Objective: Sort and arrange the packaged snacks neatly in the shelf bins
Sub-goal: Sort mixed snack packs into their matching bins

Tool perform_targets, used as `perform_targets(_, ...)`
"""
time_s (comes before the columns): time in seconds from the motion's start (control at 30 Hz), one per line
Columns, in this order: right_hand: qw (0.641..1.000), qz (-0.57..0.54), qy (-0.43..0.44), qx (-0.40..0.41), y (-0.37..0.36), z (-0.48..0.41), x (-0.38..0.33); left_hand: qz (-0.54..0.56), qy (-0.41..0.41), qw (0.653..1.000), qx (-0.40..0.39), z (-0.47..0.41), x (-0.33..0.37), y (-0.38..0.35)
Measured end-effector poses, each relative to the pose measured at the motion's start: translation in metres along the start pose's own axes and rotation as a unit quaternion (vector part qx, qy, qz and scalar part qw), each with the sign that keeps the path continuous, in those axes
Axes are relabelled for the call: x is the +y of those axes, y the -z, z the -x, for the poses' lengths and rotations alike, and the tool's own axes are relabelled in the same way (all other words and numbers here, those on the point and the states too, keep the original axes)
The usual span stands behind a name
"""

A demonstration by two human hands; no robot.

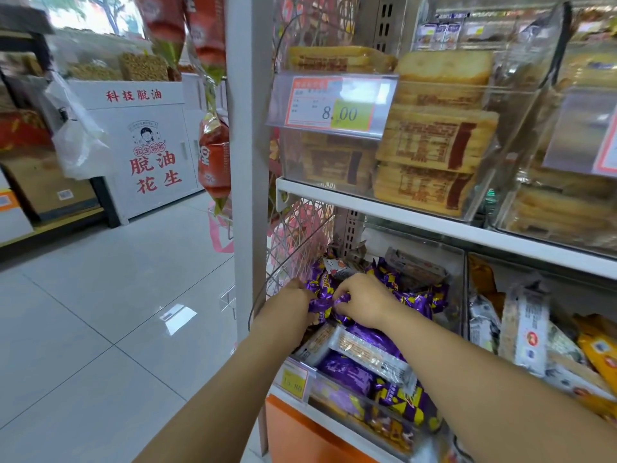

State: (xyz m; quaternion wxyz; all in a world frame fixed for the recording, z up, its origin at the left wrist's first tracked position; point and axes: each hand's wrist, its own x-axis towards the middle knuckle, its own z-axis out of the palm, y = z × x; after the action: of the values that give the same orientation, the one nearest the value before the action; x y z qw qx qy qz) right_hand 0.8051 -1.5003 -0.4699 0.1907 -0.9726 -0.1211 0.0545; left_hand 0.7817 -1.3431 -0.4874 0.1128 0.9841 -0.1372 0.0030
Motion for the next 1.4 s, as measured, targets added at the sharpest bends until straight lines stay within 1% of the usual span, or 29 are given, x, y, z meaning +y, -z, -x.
perform_targets(0.07,1.000,-0.019,0.018,-0.011,0.000,0.002,0.001,0.003,-0.001,1.000,0.024,0.004,0.002,0.003)
perform_targets(0.17,0.998,-0.009,0.050,-0.045,0.000,0.004,0.001,0.028,-0.008,0.993,0.118,0.020,0.003,0.009)
perform_targets(0.27,0.995,0.036,0.057,-0.073,-0.001,0.001,-0.003,0.103,-0.042,0.963,0.246,0.037,0.002,0.012)
perform_targets(0.33,0.994,0.066,0.051,-0.077,0.000,-0.001,-0.008,0.131,-0.070,0.942,0.302,0.042,0.001,0.014)
perform_targets(0.4,0.992,0.084,0.059,-0.077,0.004,-0.002,-0.012,0.160,-0.087,0.925,0.333,0.044,-0.001,0.014)
perform_targets(0.47,0.987,0.112,0.068,-0.088,0.006,-0.005,-0.014,0.193,-0.093,0.913,0.347,0.045,-0.002,0.013)
perform_targets(0.57,0.970,0.169,0.072,-0.159,0.005,-0.012,-0.020,0.220,-0.089,0.900,0.367,0.048,-0.004,0.013)
perform_targets(0.63,0.964,0.177,0.087,-0.180,0.005,-0.015,-0.024,0.232,-0.084,0.892,0.378,0.051,-0.004,0.014)
perform_targets(0.73,0.975,0.139,0.107,-0.136,0.006,-0.015,-0.020,0.243,-0.074,0.882,0.398,0.055,-0.005,0.016)
perform_targets(0.83,0.991,0.037,0.088,-0.092,0.007,-0.011,-0.007,0.250,-0.067,0.877,0.404,0.056,-0.006,0.017)
perform_targets(0.93,0.994,-0.037,0.086,-0.058,0.013,0.000,0.000,0.259,-0.061,0.875,0.404,0.060,-0.004,0.019)
perform_targets(1.03,0.991,-0.077,0.105,-0.018,0.022,0.022,0.001,0.258,-0.061,0.873,0.409,0.067,0.006,0.026)
perform_targets(1.2,0.984,-0.112,0.131,0.044,0.045,0.086,0.001,0.239,-0.094,0.861,0.439,0.092,0.039,0.042)
perform_targets(1.4,0.979,-0.129,0.141,0.078,0.075,0.186,0.015,0.255,-0.136,0.847,0.445,0.140,0.100,0.053)
